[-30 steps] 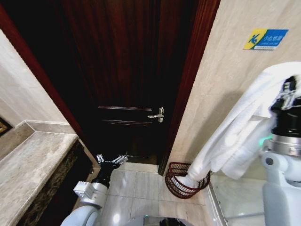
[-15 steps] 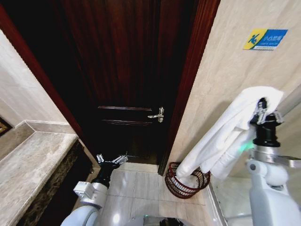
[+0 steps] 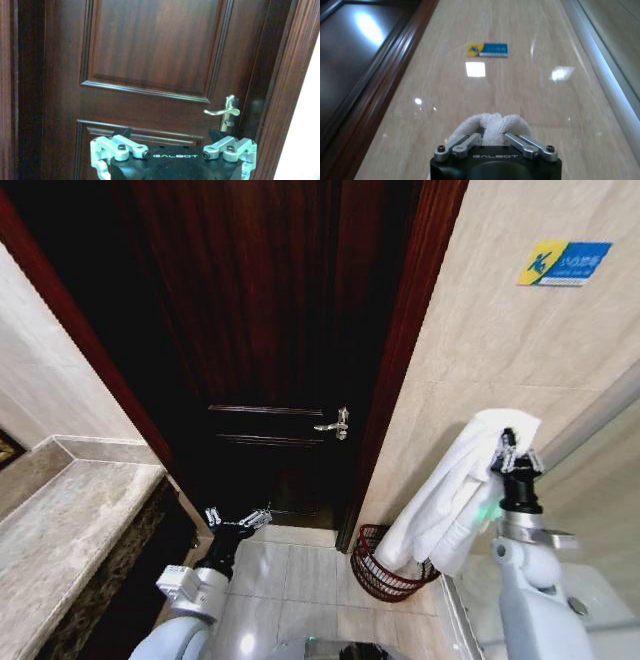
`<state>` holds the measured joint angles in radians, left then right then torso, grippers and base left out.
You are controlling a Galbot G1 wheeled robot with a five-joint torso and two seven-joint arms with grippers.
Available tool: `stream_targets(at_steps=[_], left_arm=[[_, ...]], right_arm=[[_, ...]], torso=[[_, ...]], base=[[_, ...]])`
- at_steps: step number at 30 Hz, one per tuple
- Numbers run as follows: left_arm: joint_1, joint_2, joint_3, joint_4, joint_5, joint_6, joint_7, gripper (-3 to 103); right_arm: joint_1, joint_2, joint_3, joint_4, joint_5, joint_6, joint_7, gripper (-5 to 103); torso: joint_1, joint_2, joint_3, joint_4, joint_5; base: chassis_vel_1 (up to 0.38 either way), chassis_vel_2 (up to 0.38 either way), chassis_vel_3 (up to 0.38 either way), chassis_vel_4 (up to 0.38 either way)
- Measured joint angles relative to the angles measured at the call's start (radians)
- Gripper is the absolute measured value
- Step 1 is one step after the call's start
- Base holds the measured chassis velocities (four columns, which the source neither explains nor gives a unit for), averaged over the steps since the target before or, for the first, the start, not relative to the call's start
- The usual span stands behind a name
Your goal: Discard the used towel into the hamper.
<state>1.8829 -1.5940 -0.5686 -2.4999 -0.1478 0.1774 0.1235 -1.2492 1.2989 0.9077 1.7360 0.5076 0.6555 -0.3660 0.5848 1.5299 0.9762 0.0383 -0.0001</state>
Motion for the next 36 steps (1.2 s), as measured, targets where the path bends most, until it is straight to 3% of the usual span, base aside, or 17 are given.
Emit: stream_targets(at_steps=[24, 36], left_arm=[[0.0, 0.0, 0.0, 0.0, 0.0, 0.0, 0.0, 100], [0.0, 0.0, 0.0, 0.0, 0.0, 0.0, 0.0, 100]], right_arm=[[0.06, 0.05, -0.064, -0.328, -0.091, 0.165, -0.05, 8], [0.088, 0.052, -0.081, -0.465, -0.064, 0.171, -0.079, 8]], torso=[[0.0, 0.0, 0.0, 0.0001, -0.0001], [0.0, 0.0, 0.0, 0.0, 0.0]], base=[[0.0, 0.0, 0.0, 0.0], [0.0, 0.0, 0.0, 0.0]])
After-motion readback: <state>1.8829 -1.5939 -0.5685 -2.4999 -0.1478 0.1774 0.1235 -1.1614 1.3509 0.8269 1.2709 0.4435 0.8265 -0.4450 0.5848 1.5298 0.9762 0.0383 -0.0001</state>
